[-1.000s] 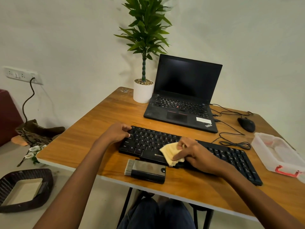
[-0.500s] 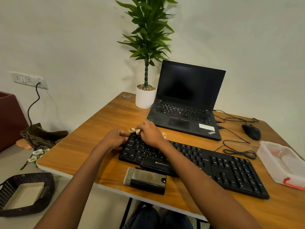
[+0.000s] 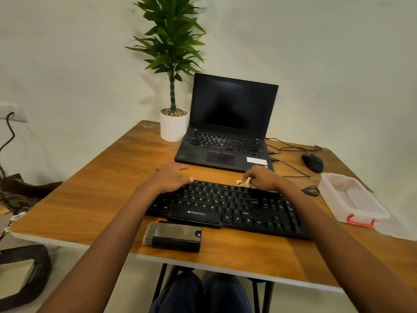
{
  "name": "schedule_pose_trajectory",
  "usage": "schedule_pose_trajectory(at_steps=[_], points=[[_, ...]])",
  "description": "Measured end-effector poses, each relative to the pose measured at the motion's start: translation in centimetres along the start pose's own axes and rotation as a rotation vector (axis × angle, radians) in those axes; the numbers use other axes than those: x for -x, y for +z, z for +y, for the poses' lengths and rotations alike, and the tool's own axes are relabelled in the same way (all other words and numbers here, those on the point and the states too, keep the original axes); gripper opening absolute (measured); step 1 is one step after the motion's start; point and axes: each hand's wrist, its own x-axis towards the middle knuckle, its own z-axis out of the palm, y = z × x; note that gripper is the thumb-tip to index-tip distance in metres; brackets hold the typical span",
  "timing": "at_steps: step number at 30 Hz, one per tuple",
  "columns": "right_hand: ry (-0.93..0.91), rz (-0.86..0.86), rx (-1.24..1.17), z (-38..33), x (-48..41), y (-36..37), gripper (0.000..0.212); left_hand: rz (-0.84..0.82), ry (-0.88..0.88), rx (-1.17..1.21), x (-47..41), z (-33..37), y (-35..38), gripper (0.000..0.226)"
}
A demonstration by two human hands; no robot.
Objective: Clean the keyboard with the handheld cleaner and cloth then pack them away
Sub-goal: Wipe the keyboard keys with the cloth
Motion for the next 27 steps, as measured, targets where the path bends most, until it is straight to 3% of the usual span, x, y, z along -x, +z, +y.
schedule_pose_trajectory(at_steps=[4,6,13,16,22,24,27], points=[[0.131,0.0,0.025,4.5,3.1,-0.7,0.031,-0.364,0.224,-0.139,-1.3,5.3,1.9,0.09],[0.182,0.042,0.063,6.3,4.3,-0.9,0.031,-0.452,0.287,-0.27,-1.6,7.8,3.0,0.106],[0.262,0.234,0.049,8.9,8.2,0.8,0.036,-0.488,0.343,-0.492,-2.0,12.2,6.0,0.123],[0.277,0.297,-0.054,7.6,11.2,1.7,0.033,-0.458,0.346,-0.492,-2.2,12.1,6.2,0.125],[0.142,0.317,-0.202,1.7,17.7,5.3,0.03,-0.386,0.371,-0.512,-2.0,11.9,6.4,0.125],[0.204,0.447,-0.318,1.3,17.3,4.7,0.026,-0.391,0.372,-0.468,-1.7,11.8,6.3,0.124],[0.38,0.825,-0.207,3.3,14.7,2.3,0.025,-0.414,0.321,-0.393,-1.2,10.4,5.4,0.12]])
